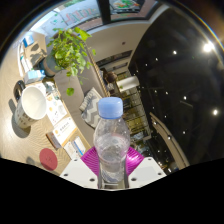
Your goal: Pour water
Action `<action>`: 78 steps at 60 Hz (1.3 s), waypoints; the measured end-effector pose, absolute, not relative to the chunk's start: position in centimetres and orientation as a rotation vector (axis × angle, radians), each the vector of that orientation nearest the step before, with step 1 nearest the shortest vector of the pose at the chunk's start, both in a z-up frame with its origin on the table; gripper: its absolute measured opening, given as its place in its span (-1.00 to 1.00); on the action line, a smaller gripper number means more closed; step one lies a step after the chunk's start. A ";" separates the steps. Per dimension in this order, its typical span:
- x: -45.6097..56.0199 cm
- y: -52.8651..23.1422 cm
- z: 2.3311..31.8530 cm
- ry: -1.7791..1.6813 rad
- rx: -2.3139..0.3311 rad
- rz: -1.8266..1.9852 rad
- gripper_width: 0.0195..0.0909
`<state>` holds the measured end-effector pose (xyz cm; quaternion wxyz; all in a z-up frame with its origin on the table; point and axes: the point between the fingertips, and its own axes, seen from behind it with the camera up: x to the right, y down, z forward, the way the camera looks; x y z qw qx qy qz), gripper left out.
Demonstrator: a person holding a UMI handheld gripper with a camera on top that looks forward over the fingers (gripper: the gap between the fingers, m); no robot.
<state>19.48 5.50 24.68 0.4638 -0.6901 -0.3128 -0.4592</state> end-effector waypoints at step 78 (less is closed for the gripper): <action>16.7 8.4 21.4 -0.296 -1.955 -0.175 -0.71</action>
